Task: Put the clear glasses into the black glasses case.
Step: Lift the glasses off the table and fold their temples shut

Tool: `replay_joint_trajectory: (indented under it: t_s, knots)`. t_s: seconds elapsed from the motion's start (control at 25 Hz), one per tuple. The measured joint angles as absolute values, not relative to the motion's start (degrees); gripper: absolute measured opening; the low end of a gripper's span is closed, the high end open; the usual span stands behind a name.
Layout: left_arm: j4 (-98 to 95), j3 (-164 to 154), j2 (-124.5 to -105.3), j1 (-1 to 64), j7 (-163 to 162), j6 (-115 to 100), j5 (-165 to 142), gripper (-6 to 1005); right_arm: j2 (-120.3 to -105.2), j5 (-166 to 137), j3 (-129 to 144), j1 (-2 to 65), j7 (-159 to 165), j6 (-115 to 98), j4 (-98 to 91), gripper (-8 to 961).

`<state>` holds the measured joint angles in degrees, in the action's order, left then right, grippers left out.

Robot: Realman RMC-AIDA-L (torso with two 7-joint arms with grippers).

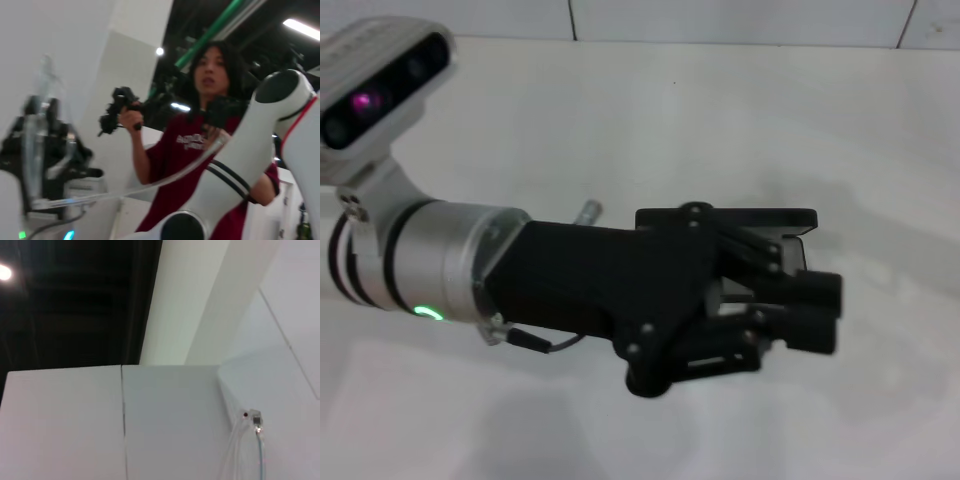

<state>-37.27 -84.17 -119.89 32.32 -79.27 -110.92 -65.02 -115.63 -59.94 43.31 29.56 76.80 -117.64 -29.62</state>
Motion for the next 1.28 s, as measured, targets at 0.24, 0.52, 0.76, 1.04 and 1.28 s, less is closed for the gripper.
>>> replay_joint_trajectory:
  t_s: [0.24, 0.52, 0.76, 1.04, 1.28]
  knots:
    - [-36.9, -87.7, -120.18, 32.5, -75.1, -110.8, -57.2, 82, -115.49, -60.6, 44.7, 31.1, 74.3, -114.7, -26.9, 114]
    - [-36.9, -90.5, -120.25, 32.7, -73.3, -110.8, -50.3, 78, -115.58, -60.6, 50.2, 31.6, 72.2, -110.9, -26.8, 115]
    - [-37.2, -92.1, -120.39, 33.1, -73.0, -110.6, -48.3, 80, -115.84, -60.6, 51.1, 32.0, 71.6, -110.4, -26.8, 115]
    - [-36.8, -94.2, -120.41, 33.2, -71.8, -109.9, -46.4, 79, -115.88, -60.6, 51.2, 32.2, 71.6, -110.4, -26.7, 115]
    - [-36.7, -96.5, -120.41, 34.1, -71.9, -107.9, -45.9, 78, -115.91, -60.5, 51.2, 32.6, 71.6, -110.4, -26.7, 116]
